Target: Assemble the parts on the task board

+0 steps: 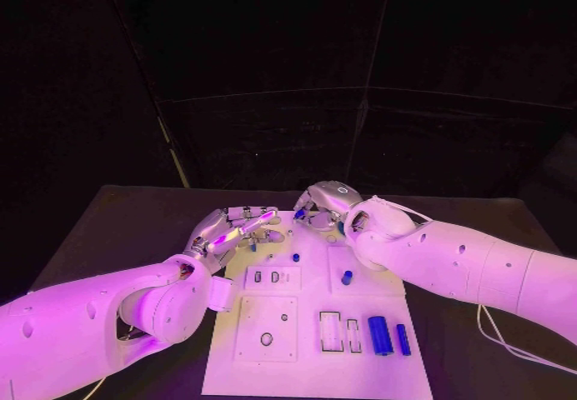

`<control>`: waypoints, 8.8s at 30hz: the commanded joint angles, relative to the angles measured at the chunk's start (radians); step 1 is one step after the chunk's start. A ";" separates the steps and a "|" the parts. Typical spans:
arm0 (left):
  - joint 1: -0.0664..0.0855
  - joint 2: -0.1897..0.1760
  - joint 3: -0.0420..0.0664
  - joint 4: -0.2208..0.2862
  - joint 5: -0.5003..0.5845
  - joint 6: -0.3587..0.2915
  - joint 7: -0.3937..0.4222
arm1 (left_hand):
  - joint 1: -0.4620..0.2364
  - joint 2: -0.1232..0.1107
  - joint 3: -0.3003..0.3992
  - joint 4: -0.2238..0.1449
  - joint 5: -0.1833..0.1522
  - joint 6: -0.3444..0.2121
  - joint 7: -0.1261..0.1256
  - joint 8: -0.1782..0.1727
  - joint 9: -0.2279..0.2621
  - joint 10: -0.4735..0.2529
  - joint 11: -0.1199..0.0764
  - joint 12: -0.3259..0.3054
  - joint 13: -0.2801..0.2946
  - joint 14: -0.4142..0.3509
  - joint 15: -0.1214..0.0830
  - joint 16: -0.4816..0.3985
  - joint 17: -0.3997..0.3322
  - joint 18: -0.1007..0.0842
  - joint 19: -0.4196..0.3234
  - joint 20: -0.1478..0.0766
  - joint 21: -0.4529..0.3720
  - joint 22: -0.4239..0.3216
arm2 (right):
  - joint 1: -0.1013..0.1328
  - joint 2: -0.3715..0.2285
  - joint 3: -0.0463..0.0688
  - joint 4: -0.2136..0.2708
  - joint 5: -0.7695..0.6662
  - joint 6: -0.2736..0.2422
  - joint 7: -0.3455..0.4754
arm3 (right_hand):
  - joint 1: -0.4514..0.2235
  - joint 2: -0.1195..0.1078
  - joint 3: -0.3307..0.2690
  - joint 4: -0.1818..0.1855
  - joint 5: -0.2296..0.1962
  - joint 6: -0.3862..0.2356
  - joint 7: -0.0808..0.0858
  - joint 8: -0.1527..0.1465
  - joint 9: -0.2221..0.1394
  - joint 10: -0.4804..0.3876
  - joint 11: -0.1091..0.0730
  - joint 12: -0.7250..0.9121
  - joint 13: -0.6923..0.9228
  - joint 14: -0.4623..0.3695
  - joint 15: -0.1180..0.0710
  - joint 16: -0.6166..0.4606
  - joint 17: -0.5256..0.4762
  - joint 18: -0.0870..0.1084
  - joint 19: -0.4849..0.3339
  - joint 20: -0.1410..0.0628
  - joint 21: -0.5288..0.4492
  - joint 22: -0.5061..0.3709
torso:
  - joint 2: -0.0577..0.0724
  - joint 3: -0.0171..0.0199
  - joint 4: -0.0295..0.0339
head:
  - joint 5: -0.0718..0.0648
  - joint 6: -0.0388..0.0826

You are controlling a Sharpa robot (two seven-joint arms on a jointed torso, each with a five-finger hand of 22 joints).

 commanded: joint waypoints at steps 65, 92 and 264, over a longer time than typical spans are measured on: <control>0.009 0.003 0.000 -0.005 -0.009 0.016 -0.002 | -0.002 0.008 0.001 -0.010 -0.002 0.000 0.012 -0.007 -0.001 0.001 0.005 -0.006 0.000 0.006 0.001 -0.008 0.002 0.013 0.007 0.002 -0.005 -0.002 | 0.003 0.021 0.001 -0.011 0.022 0.013 0.016 | -0.002 -0.053 0.027 0.026 0.000 -0.039 0.020 -0.013 -0.003 -0.063 0.023 -0.031 -0.004 0.005 0.014 -0.003 -0.035 -0.005 -0.030 0.015 0.001 -0.026 | 0.003 -0.0002 0.0002 | 0.008 -0.006; 0.012 0.002 0.000 -0.006 -0.008 0.012 -0.003 | -0.003 0.010 0.002 -0.011 -0.002 0.000 0.013 -0.008 -0.001 0.001 0.005 -0.007 0.000 0.006 0.001 -0.009 0.003 0.013 0.007 0.002 -0.006 -0.003 | 0.003 0.023 0.001 -0.012 0.020 0.020 -0.006 | 0.003 -0.067 0.025 0.033 -0.009 -0.062 0.025 -0.013 -0.003 -0.107 0.033 -0.044 -0.003 -0.007 0.023 -0.024 -0.070 0.000 -0.052 0.024 -0.016 -0.055 | 0.003 0.0006 -0.0014 | 0.012 -0.005; 0.019 0.006 0.000 -0.023 -0.008 0.016 -0.020 | 0.011 0.021 0.015 -0.037 -0.001 -0.002 0.015 -0.019 -0.001 0.000 0.007 -0.018 -0.001 0.012 0.001 -0.020 0.008 0.013 0.013 0.002 -0.010 -0.009 | 0.025 0.032 0.077 -0.090 -0.157 0.215 -0.165 | 0.084 -0.047 -0.117 0.117 -0.010 -0.112 -0.006 0.046 0.009 -0.166 0.004 0.189 0.010 -0.008 -0.002 -0.044 -0.138 0.002 -0.043 0.003 -0.025 -0.096 | 0.003 -0.0003 -0.0010 | -0.008 -0.004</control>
